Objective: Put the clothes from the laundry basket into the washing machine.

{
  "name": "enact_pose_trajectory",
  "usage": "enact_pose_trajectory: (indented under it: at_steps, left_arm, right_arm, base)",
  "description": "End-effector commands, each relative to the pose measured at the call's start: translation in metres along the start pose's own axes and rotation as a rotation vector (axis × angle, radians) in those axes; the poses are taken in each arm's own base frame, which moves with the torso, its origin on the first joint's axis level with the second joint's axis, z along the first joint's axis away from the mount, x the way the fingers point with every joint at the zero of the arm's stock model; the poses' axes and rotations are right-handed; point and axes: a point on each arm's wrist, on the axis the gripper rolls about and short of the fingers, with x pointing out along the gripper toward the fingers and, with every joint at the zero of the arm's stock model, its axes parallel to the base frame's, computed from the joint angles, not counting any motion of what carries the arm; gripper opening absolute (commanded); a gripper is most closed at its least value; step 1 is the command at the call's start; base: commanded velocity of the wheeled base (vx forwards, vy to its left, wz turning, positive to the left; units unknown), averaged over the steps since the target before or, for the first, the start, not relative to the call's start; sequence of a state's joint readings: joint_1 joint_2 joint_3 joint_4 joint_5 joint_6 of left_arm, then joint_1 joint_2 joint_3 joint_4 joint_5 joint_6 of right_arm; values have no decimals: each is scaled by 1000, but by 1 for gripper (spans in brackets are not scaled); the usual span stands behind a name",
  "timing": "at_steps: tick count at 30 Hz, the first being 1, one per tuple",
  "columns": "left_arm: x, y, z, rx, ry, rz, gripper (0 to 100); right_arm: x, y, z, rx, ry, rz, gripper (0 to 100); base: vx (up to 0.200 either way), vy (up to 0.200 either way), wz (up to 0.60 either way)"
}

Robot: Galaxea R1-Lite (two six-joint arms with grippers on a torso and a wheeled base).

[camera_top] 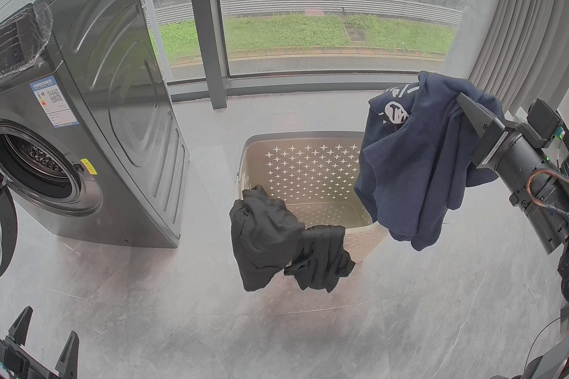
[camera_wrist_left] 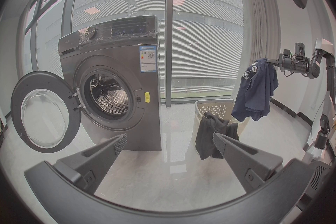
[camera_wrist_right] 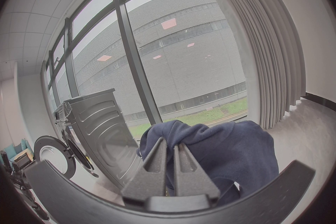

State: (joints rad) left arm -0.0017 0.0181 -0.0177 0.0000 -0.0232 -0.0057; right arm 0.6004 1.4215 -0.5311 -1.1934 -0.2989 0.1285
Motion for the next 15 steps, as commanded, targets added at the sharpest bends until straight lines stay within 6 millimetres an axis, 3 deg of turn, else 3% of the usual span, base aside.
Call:
enact_pose_trajectory:
  at_steps: [1, 15]
  left_arm:
    - [0, 0, -5, 0, 0, 0, 100]
    - [0, 0, -5, 0, 0, 0, 100]
  right_arm:
    - [1, 1, 0, 1, 1, 2, 0]
    - [3, 2, 8, 10, -31, 9, 0]
  base:
    - [0, 200, 0]
    - [0, 200, 0]
